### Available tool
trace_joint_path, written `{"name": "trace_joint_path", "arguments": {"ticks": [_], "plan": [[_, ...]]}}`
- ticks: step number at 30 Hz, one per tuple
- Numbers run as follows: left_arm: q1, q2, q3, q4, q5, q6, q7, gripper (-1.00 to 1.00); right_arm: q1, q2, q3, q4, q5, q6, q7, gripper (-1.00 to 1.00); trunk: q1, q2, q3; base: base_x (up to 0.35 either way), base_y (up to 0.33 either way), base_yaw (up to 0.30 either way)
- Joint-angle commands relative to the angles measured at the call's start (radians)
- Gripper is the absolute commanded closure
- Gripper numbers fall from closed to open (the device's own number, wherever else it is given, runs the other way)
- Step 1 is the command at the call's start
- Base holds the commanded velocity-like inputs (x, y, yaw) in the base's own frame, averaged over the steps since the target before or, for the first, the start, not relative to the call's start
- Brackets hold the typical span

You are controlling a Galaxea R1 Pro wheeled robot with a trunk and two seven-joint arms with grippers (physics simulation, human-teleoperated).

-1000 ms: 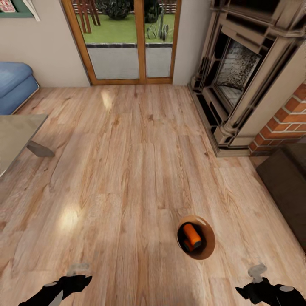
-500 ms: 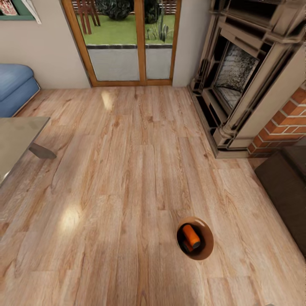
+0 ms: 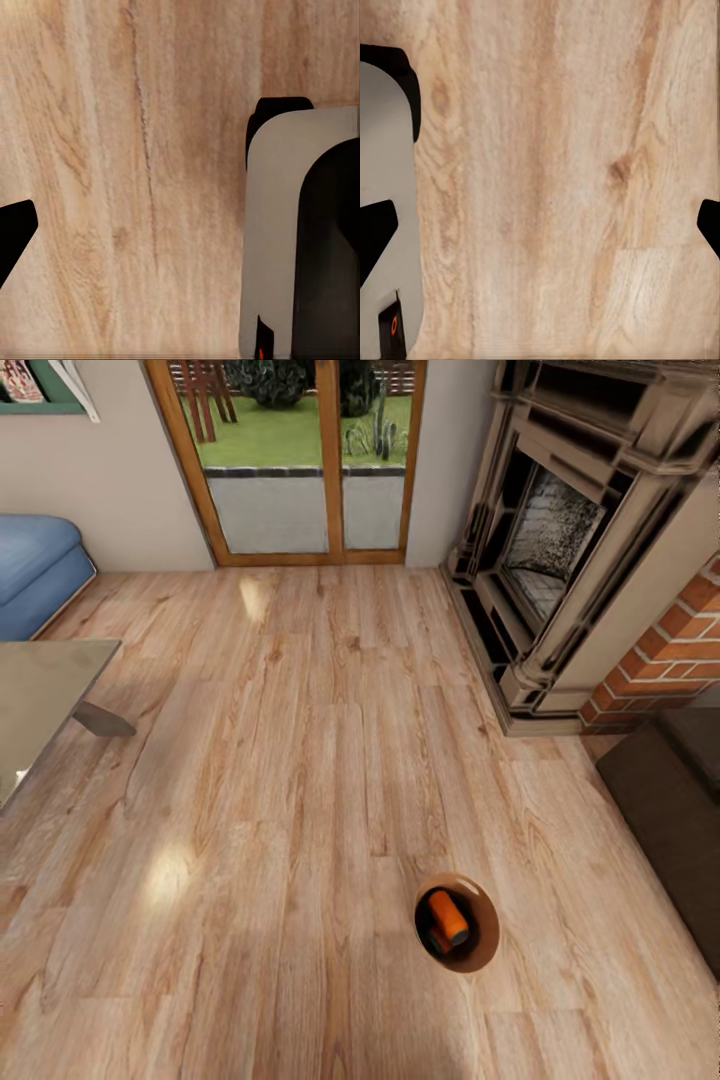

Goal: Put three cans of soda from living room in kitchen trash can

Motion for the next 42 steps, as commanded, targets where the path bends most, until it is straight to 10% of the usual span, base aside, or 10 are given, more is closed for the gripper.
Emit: {"name": "trace_joint_path", "arguments": {"ticks": [1,9,42], "plan": [[0.003,0.000,0.001,0.000,0.000,-0.002,0.000,-1.00,0.000,0.000,-0.001,0.002,-0.006,-0.002,-0.001,-1.00,-0.004,0.007,0.003,0.000,0.000,0.000],[0.019,-0.003,0.005,0.000,0.005,-0.008,0.011,-1.00,0.002,0.000,-0.003,0.009,-0.069,-0.008,-0.007,-1.00,-0.035,0.063,0.028,0.000,0.000,0.000],[0.022,-0.005,0.004,0.003,0.004,-0.009,0.035,-1.00,0.002,0.002,-0.002,0.010,-0.075,-0.008,-0.013,-1.00,-0.161,0.294,0.132,0.000,0.000,0.000]]}}
